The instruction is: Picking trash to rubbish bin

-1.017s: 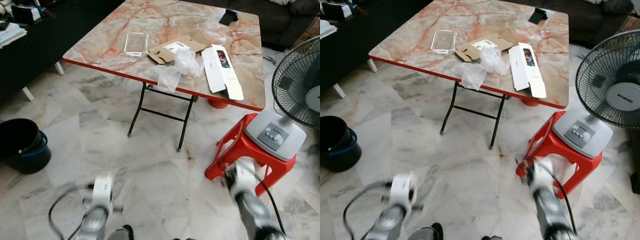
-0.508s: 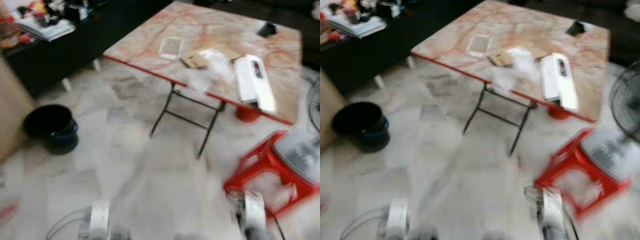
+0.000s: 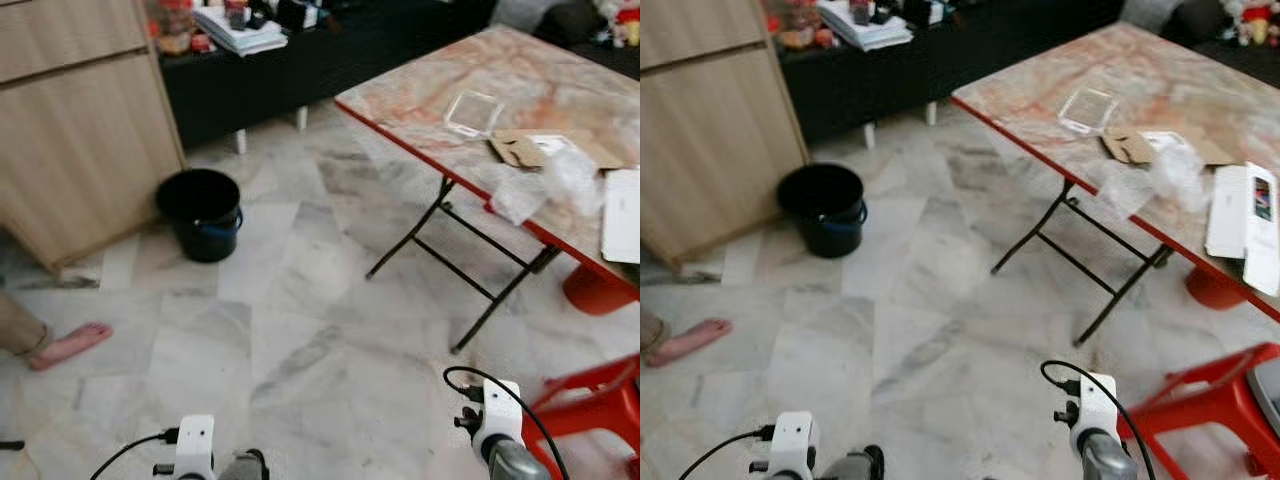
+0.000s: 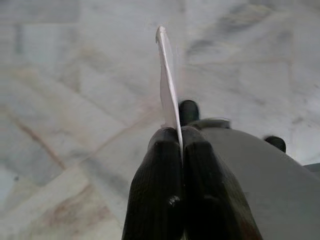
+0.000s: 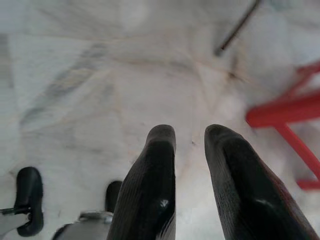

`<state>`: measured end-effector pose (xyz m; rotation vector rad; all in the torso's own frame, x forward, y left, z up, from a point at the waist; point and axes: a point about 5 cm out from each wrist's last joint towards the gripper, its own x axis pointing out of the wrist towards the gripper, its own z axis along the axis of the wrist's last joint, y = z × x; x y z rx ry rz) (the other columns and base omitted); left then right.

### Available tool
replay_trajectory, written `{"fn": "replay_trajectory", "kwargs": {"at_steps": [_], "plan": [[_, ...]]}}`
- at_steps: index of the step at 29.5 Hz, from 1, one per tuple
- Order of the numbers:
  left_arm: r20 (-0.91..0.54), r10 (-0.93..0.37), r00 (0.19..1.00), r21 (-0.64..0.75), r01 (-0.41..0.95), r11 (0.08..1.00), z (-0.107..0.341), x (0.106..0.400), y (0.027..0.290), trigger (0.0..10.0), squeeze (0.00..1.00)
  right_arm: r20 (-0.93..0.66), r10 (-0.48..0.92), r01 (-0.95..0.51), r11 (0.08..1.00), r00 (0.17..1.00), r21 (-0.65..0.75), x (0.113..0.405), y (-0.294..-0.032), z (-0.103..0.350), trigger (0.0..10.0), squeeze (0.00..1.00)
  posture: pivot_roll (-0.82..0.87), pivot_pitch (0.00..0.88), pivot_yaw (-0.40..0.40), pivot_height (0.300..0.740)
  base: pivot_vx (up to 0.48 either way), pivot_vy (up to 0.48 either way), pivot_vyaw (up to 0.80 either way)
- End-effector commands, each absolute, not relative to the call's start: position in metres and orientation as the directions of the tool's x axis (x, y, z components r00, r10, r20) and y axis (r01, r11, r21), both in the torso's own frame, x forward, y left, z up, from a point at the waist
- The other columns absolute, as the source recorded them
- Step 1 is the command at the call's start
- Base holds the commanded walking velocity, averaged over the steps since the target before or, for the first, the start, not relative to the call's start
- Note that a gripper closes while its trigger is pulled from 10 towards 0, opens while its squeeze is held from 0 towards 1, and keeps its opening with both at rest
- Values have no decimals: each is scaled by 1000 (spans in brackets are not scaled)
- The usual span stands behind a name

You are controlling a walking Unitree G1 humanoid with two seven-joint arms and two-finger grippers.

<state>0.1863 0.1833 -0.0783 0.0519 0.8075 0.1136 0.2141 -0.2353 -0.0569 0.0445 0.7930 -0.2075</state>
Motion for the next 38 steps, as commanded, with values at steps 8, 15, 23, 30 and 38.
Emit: {"fn": "replay_trajectory", "kwargs": {"at_steps": [8,15,23,30,38], "plan": [[-753,124,647,86,-90,992,-86,172,183,10000,0,-727,-176,214,976,664,-41,205,-236,-62,10000,0,87,179,-112,740,0,0,800],[-752,130,647,86,-100,991,-86,172,184,10000,0,-719,-172,210,977,673,-36,209,-235,-60,10000,0,78,182,-117,740,0,0,800],[-754,127,644,83,-98,992,-86,172,183,10000,0,-706,-170,233,972,688,-7,213,-235,-57,10000,0,70,180,-115,740,0,0,259],[-756,142,639,99,-104,990,-87,169,186,10000,0,-700,-169,233,973,694,-4,212,-236,-58,10000,0,75,181,-112,740,121,0,0],[-758,147,635,100,-110,989,-87,167,187,10000,0,-699,-167,223,975,695,-12,210,-237,-58,10000,0,87,180,-113,740,286,0,498]]}}
